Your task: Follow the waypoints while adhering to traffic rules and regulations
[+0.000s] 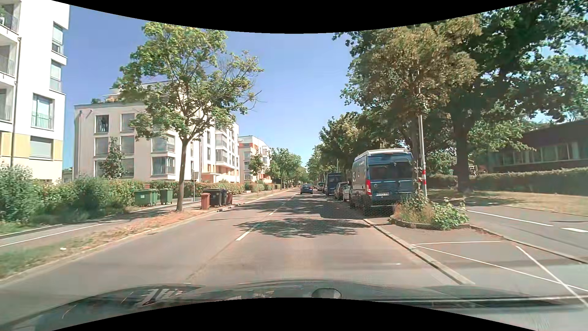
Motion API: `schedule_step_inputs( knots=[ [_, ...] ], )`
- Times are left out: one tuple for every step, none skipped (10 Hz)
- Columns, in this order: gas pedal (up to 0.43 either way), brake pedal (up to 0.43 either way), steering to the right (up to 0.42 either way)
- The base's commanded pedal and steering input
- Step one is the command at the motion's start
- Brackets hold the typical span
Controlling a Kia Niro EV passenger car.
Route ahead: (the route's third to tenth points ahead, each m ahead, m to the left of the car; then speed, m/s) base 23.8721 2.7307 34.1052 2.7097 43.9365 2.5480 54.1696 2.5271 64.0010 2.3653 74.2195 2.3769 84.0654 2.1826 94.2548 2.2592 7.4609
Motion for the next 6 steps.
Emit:
schedule_step_inputs(
  knots=[
    [0.11, 0.0, 0.001],
    [0.11, 0.0, 0.001],
    [0.098, 0.0, 0.0],
    [0.098, 0.0, 0.004],
    [0.098, 0.0, 0.01],
    [0.098, 0.0, 0.008]
  ],
)
